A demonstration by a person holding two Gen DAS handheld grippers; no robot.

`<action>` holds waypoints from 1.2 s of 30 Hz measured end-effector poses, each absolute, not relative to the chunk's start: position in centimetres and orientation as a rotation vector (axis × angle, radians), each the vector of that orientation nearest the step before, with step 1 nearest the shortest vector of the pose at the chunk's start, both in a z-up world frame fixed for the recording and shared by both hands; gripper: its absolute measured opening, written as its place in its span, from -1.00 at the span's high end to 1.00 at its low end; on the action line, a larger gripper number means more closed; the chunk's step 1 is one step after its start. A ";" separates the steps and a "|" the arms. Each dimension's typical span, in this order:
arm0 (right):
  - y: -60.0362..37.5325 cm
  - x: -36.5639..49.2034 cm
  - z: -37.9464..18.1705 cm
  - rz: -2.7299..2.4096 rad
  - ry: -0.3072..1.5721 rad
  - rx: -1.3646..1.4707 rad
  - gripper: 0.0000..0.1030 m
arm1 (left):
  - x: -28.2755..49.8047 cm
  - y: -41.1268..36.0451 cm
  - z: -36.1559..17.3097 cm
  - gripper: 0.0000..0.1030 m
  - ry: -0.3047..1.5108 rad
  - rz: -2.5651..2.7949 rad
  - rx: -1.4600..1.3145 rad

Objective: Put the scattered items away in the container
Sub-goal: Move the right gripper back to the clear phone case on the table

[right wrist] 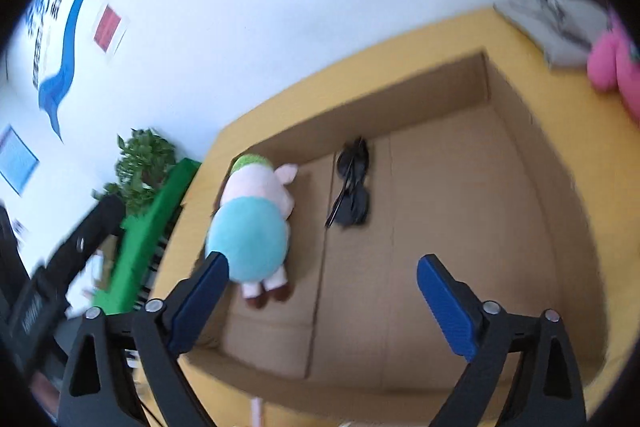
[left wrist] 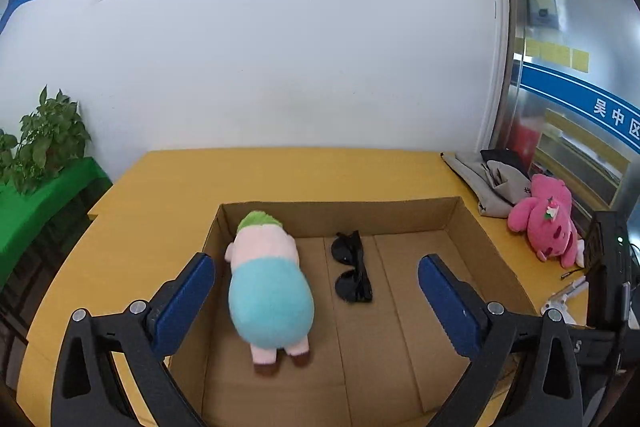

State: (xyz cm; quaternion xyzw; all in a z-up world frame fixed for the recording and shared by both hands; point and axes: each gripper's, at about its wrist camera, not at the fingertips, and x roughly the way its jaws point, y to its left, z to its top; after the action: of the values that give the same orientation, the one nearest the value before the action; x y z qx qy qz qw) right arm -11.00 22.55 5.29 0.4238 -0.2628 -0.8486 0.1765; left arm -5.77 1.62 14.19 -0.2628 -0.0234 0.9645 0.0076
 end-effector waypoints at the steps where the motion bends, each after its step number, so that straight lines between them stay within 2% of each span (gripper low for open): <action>1: 22.8 -10.7 5.0 -2.392 -0.757 1.240 -0.92 | -4.6 1.7 14.1 -1.00 -0.056 3.029 -0.816; 4: 22.2 -8.2 5.3 -2.500 -0.658 1.204 -0.93 | -2.0 1.7 13.8 -1.00 -0.002 3.066 -0.809; 9: 19.7 -3.4 8.1 -2.720 -0.210 0.902 -0.98 | 0.7 1.0 12.7 -1.00 -0.021 3.095 -0.849; 11: 18.9 -2.2 9.0 -2.796 -0.055 0.868 -0.98 | 1.5 0.8 12.2 -1.00 -0.035 3.115 -0.864; 13: 18.7 -1.7 9.4 -2.876 0.019 0.882 -0.98 | 1.9 0.6 11.6 -1.00 -0.052 3.123 -0.881; 19: 20.0 0.6 9.5 -2.926 -0.019 0.736 -0.98 | 3.2 0.4 11.0 -1.00 -0.092 3.102 -0.887; 24: 19.9 0.5 7.5 -2.900 0.045 0.914 -0.98 | 3.2 0.2 9.9 -1.00 -0.179 3.039 -0.969; 30: 20.9 0.2 6.3 -2.923 -0.011 0.994 -0.98 | 4.2 2.4 9.0 -1.00 0.112 3.141 -0.900; 33: 21.0 0.3 6.1 -2.915 -0.001 1.020 -0.98 | 4.8 2.8 8.9 -1.00 0.146 3.142 -0.838; 36: 21.0 0.5 6.2 -2.895 0.004 1.026 -0.98 | 4.7 2.4 8.9 -1.00 0.095 3.114 -0.836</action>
State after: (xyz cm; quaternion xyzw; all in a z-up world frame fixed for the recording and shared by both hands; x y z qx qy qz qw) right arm 0.49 20.98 6.19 0.3339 0.0012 -0.9420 0.0348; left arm 4.72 2.41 8.90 -0.2590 0.0294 0.9645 -0.0422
